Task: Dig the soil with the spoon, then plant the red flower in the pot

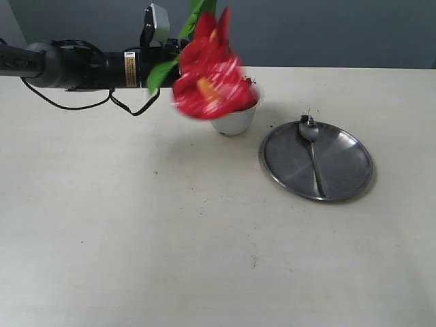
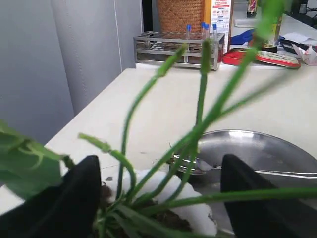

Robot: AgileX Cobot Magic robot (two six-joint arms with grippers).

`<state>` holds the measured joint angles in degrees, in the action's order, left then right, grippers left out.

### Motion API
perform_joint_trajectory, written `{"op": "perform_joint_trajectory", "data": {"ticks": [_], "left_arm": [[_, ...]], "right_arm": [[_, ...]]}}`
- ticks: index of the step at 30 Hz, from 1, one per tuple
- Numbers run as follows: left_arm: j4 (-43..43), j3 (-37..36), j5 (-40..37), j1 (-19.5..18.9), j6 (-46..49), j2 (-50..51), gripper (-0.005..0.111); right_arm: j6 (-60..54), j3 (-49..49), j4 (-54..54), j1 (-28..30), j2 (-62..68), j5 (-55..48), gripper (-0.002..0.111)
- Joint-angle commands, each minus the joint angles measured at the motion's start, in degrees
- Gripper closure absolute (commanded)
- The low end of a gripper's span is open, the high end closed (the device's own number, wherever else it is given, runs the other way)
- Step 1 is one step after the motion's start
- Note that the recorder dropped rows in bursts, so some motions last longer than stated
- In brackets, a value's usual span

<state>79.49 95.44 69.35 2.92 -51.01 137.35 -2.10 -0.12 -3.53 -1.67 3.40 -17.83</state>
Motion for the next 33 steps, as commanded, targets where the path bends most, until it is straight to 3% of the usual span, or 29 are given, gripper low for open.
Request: {"op": "perform_joint_trajectory", "data": {"ticks": [1, 18, 21, 26, 33], "left_arm": [[-0.4, 0.0, 0.6, -0.7, -1.5, -0.6, 0.041], [-0.6, 0.0, 0.6, -0.7, -2.0, -1.7, 0.044], [-0.5, 0.0, 0.6, -0.7, -2.0, -1.9, 0.059], [-0.6, 0.0, 0.6, -0.7, -2.0, -2.1, 0.104], [-0.5, 0.0, 0.0, -0.7, -1.8, -2.1, 0.106]], "right_arm": [[-0.3, 0.1, 0.0, 0.3, -0.2, 0.4, 0.109], [-0.3, 0.1, 0.0, 0.3, -0.2, 0.4, 0.109], [-0.3, 0.1, 0.0, 0.3, -0.2, 0.4, 0.109], [-0.3, 0.1, 0.0, 0.3, -0.2, 0.4, 0.109], [-0.3, 0.1, 0.0, 0.3, -0.2, 0.4, 0.109]]}}
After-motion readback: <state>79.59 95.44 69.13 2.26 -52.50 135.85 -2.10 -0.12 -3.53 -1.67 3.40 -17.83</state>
